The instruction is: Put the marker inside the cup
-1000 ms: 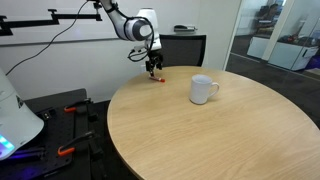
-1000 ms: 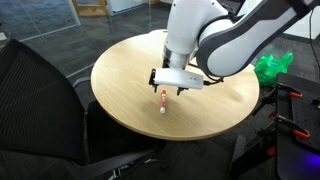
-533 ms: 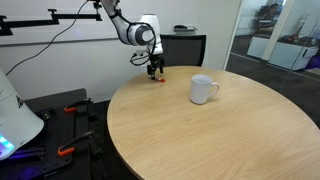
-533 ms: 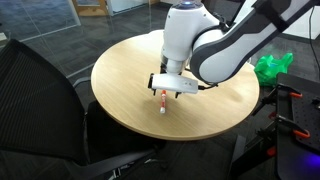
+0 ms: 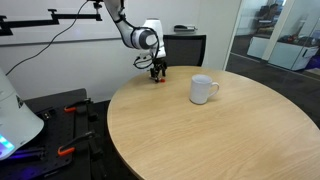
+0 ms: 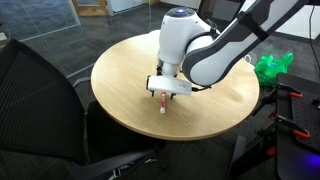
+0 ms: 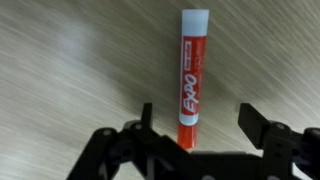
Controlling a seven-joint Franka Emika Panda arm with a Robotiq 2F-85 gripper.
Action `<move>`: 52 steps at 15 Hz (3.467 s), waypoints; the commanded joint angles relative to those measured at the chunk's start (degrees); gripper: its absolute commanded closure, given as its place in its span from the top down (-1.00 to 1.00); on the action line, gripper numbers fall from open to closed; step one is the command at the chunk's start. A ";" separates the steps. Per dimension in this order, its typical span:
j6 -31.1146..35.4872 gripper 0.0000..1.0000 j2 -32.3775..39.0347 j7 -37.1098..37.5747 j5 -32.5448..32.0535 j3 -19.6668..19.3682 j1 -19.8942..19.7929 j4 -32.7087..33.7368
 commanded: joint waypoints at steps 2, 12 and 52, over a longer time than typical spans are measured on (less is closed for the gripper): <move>-1.67 -0.04 1.36 0.57 0.46 0.71 -0.62 2.65; -3.04 -0.90 -1.15 2.48 -1.18 -1.57 1.73 1.56; -55.36 -0.60 -23.37 38.25 -56.16 8.40 -8.26 -0.15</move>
